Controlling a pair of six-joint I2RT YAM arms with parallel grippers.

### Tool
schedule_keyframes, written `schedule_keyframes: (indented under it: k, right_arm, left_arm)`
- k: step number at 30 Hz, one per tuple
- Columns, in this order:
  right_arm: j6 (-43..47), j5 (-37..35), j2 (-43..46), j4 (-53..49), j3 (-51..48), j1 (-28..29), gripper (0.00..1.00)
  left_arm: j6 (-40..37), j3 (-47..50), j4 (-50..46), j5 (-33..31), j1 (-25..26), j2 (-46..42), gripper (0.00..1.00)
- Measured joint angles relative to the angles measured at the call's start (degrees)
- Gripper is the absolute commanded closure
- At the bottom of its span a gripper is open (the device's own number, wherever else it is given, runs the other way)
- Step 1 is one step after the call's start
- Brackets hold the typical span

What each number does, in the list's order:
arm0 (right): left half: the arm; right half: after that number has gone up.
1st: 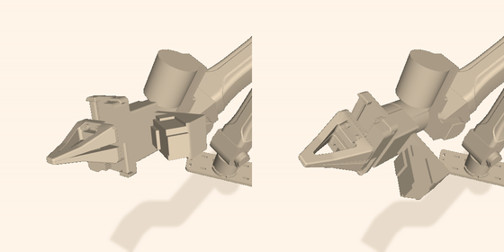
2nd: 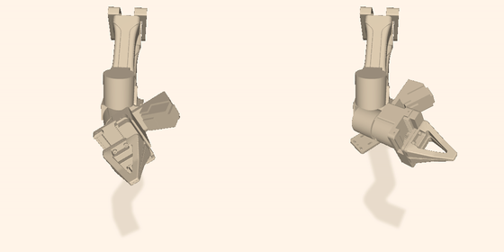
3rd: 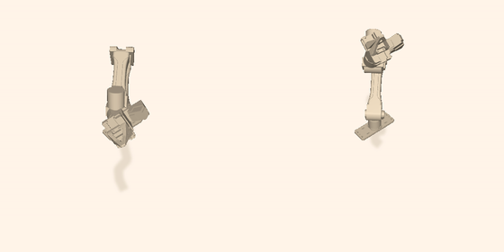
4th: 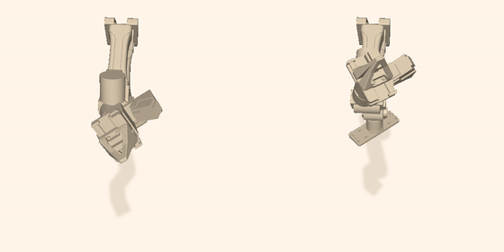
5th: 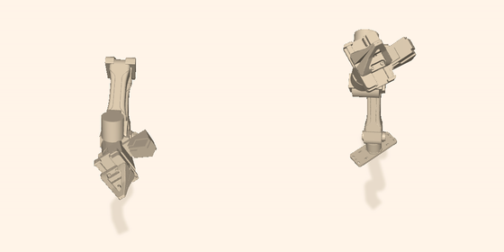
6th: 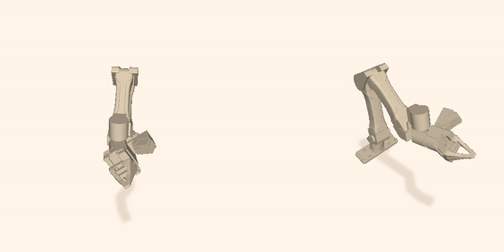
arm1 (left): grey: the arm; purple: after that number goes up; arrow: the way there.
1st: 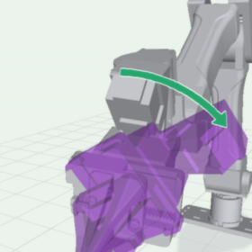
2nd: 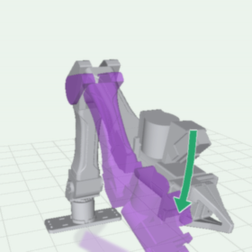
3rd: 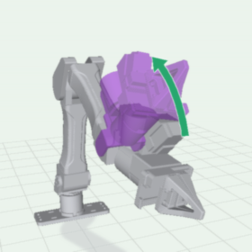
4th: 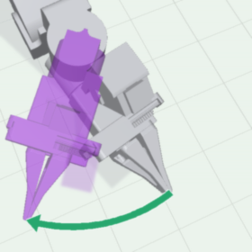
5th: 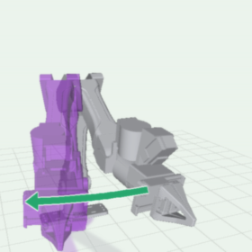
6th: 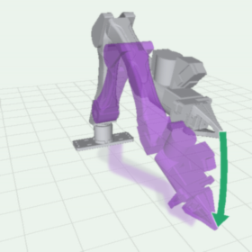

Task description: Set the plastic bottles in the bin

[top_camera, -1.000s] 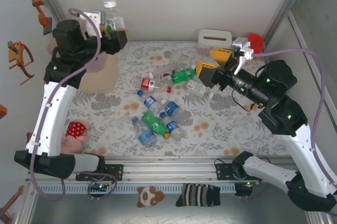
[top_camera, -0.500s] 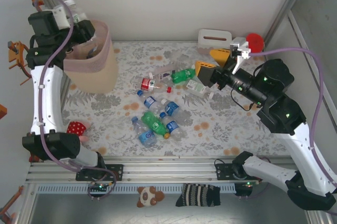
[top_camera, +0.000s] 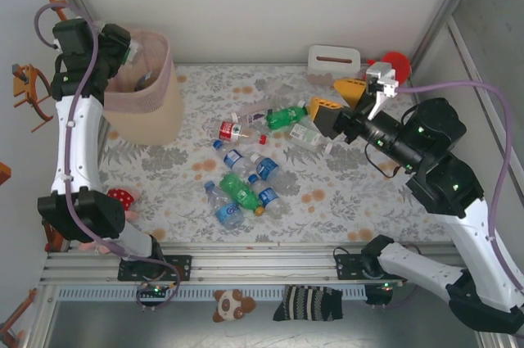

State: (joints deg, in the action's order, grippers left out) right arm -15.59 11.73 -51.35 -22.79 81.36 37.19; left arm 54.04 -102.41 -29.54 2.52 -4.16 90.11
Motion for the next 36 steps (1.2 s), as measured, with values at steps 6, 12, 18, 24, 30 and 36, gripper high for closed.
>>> schedule_keyframes:
  k: [6,12,18,24,30,36]
  right_arm:
    - [0.0,-1.33,0.81,-1.03,-0.15,0.0,0.22]
    - [0.0,-2.47,1.92,-1.46,-0.33,0.0,0.22]
    - [0.0,-3.28,2.97,-2.12,-0.42,0.0,0.22]
    - [0.0,-3.87,3.06,-2.47,-0.66,0.0,0.23]
    - [0.0,-4.04,3.3,-2.54,-0.92,0.0,0.23]
    - [0.0,-4.81,3.56,-2.93,-1.11,0.0,0.23]
  left_arm:
    - [10.23,-7.74,-6.64,-0.83,0.0,8.26,0.49]
    - [17.16,-17.27,-14.05,-1.33,0.0,15.89,0.45]
    - [21.29,-27.26,-19.93,-1.44,0.0,22.82,0.42]
    - [24.22,-30.88,-25.33,-1.68,-0.04,27.76,0.4]
    - [26.34,-30.88,-28.04,-1.09,-0.15,31.61,0.39]
    - [28.0,-30.88,-28.44,0.74,-0.28,34.53,0.29]
